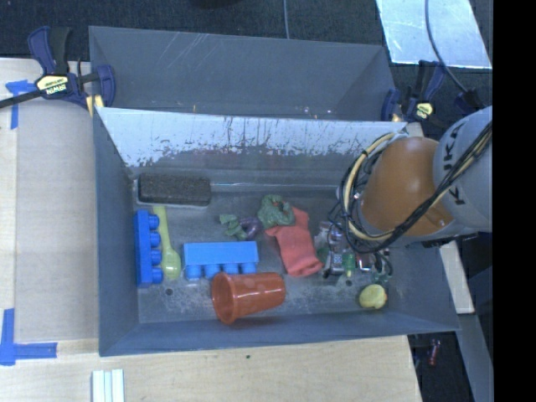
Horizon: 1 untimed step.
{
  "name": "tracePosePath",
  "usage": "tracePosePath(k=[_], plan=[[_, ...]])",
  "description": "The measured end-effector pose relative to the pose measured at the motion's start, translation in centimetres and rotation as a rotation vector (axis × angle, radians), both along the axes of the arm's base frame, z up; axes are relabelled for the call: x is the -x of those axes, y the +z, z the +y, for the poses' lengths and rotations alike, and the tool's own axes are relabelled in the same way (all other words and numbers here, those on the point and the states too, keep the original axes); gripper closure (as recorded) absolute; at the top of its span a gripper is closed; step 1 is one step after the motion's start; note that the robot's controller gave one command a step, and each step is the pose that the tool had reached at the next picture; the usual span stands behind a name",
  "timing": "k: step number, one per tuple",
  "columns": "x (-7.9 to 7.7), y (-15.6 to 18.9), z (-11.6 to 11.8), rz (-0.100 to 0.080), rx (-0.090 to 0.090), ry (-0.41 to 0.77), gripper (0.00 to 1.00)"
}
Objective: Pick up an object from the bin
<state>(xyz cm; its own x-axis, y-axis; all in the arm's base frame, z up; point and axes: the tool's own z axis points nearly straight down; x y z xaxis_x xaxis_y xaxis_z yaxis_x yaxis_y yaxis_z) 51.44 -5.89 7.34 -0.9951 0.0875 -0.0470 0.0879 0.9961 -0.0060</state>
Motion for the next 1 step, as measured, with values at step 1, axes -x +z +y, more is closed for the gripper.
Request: tracePosePath(k=[1], plan=[[1.78,-0.03,0.61,-0.009,0.002,0.002,1.0]])
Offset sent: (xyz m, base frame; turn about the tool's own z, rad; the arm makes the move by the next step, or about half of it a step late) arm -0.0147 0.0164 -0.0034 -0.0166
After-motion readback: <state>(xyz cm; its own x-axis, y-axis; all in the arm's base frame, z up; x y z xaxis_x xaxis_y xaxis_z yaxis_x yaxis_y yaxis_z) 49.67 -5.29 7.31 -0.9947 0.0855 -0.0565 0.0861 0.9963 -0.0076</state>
